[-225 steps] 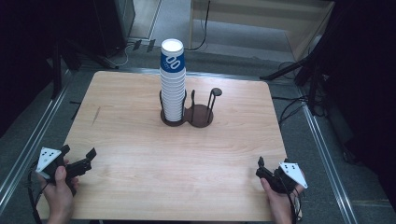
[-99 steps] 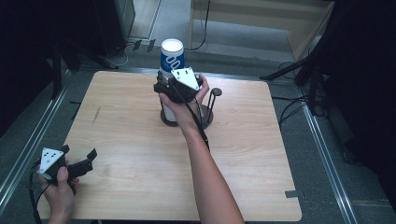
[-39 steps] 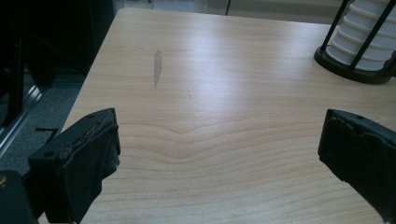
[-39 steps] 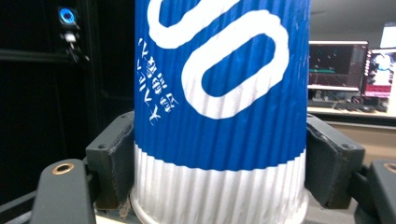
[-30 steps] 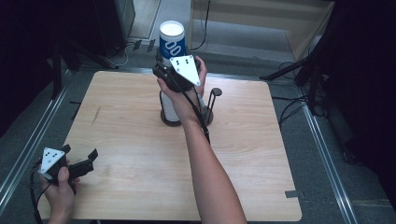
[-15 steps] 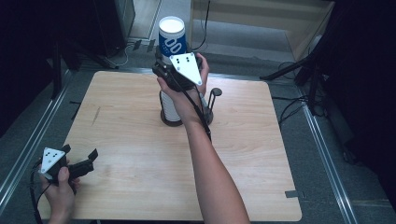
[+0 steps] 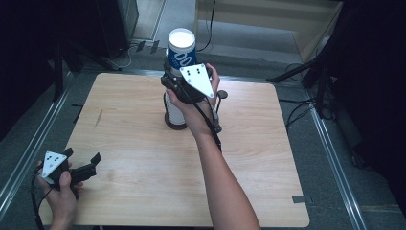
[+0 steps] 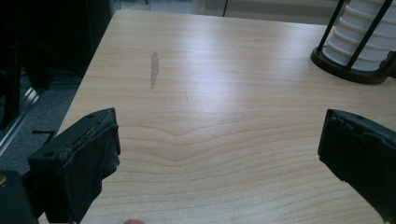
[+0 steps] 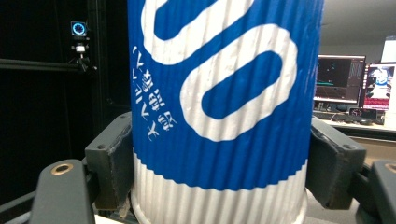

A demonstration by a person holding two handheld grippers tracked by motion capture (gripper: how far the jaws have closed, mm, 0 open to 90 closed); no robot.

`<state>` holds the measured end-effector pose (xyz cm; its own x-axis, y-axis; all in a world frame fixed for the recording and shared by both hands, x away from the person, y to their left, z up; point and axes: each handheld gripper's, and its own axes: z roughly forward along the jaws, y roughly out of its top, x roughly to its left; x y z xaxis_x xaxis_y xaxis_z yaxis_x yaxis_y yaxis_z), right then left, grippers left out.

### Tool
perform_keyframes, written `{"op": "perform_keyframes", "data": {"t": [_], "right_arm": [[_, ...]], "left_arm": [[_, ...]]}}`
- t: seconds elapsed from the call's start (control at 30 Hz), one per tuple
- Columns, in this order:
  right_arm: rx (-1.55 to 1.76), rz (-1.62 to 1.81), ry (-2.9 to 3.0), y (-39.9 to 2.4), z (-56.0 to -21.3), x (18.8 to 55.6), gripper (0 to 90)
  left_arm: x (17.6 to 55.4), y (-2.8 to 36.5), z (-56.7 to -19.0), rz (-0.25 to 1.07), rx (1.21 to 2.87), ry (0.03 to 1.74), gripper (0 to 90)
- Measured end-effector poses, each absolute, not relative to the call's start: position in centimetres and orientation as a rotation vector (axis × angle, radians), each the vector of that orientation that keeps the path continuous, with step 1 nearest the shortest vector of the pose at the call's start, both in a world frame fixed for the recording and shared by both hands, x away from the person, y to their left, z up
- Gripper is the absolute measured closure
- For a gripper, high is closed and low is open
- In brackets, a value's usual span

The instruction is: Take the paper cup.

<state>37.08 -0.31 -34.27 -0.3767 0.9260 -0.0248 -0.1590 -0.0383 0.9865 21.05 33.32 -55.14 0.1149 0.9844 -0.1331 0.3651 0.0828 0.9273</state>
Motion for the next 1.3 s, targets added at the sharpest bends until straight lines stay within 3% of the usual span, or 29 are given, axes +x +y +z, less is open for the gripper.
{"op": "perform_keyframes", "data": {"t": [0.63,1.3], "right_arm": [[0.900,1.537,1.365,-3.1,-35.5,34.4,22.4],[0.974,1.483,1.417,-7.1,-40.6,31.0,22.2]], "left_arm": [[21.1,33.4,-55.2,0.814,1.433,1.403,0.0],[21.3,33.4,-54.5,0.824,1.446,1.442,0.0]]}}
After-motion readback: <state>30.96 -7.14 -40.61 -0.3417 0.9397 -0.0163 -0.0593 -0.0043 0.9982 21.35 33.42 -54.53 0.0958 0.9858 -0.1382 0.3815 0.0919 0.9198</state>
